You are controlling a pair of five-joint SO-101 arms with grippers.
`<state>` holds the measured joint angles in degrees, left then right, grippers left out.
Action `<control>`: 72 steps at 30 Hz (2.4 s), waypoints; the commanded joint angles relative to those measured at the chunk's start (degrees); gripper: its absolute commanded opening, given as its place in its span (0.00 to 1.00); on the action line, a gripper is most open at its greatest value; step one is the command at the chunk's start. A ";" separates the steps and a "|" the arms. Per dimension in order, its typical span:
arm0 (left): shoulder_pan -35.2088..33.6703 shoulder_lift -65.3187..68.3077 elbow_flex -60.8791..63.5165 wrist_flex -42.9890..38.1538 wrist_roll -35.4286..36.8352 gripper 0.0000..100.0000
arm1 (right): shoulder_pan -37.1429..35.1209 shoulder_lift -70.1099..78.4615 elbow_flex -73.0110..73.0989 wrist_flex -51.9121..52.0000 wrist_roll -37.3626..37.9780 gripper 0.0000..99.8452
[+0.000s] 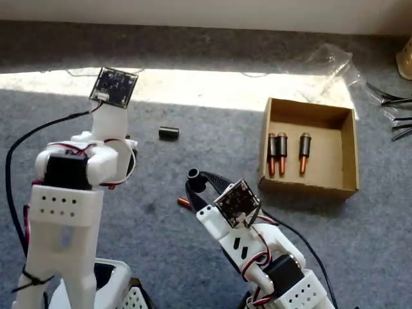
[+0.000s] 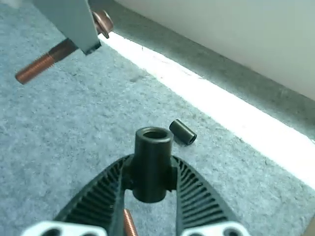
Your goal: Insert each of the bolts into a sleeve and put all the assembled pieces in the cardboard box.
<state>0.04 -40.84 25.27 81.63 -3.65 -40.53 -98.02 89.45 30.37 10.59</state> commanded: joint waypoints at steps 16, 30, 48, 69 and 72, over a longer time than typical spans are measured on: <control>-0.75 -22.99 15.43 -17.76 -0.26 0.01 | -1.01 -2.68 -1.27 -10.86 -8.09 0.01; -0.57 -23.96 15.52 -26.20 0.09 0.01 | -1.63 -7.34 -0.40 -4.79 -8.09 0.01; 12.18 -23.96 15.52 -40.00 6.77 0.01 | 4.88 -7.25 10.07 -17.89 -7.74 0.01; 21.93 -33.36 24.31 -54.59 6.42 0.01 | 2.51 -7.16 14.46 -21.49 -7.82 0.01; 22.20 -36.09 28.88 -58.55 6.59 0.01 | 2.07 -7.16 14.46 -21.49 -7.82 0.01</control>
<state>20.88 -72.92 50.86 28.88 2.68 -37.63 -104.44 95.69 10.59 3.03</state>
